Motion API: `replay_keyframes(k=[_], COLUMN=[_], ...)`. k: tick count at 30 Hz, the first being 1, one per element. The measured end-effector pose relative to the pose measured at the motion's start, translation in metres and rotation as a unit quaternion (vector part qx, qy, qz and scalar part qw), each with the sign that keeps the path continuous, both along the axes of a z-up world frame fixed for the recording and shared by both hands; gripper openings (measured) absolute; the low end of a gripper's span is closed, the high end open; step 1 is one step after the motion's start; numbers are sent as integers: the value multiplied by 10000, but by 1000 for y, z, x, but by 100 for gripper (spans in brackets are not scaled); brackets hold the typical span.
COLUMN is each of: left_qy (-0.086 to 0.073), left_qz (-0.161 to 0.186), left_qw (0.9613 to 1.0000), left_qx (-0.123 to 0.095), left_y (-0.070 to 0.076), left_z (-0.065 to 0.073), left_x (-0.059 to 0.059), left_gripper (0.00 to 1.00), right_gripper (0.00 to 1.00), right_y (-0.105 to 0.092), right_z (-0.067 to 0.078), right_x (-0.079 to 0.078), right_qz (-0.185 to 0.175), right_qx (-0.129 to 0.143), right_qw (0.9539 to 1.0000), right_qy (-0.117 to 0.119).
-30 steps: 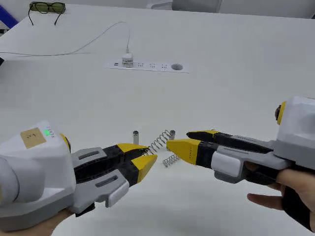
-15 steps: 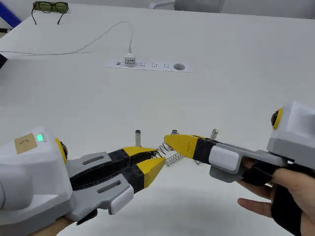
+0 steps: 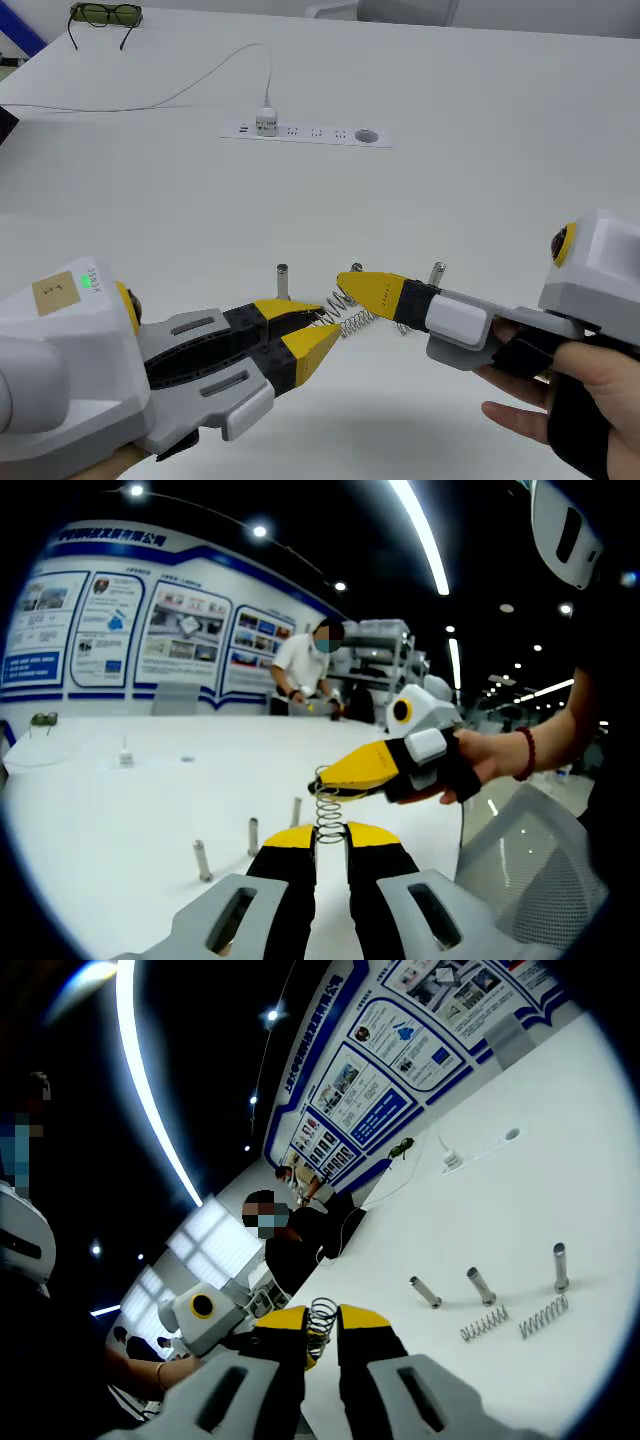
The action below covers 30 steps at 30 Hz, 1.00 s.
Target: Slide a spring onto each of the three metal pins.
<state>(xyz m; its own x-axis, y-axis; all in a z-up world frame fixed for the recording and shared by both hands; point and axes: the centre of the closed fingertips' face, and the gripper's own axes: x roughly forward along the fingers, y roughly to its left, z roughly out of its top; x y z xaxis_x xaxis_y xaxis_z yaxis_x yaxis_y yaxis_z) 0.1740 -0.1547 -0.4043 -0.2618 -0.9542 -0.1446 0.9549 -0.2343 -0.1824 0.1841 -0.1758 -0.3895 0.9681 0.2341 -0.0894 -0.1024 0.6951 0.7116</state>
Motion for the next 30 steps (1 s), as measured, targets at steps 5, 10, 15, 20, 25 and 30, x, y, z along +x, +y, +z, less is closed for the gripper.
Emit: replay_keyframes(k=[5, 10, 15, 20, 25, 30], left_qy=[-133, -208, -360, -786, -1193, -1308], left_qz=[4, 24, 93, 126, 210, 307], left_qw=[9999, 9994, 9980, 9937, 9877, 9851], left_qx=[91, 262, 510, 788, 991, 1071], left_y=[0, 0, 0, 4, 9, 12], left_z=[-3, -8, -16, -29, -38, -42], left_x=[2, 4, 5, 7, 13, 14], left_gripper=[10, 11, 11, 14, 20, 26], right_gripper=[12, 11, 11, 11, 11, 11], right_y=[1, 3, 5, 2, -6, -12], right_z=[-1, -4, -8, -6, -8, -8], right_x=[1, 3, 5, 8, 10, 16], right_qz=[58, 104, 182, 140, 102, 63], right_qx=[-146, -329, -796, -1003, -1431, -1703], right_qw=[9999, 9994, 9965, 9947, 9894, 9853], right_qy=[9, 55, 162, 152, 199, 144])
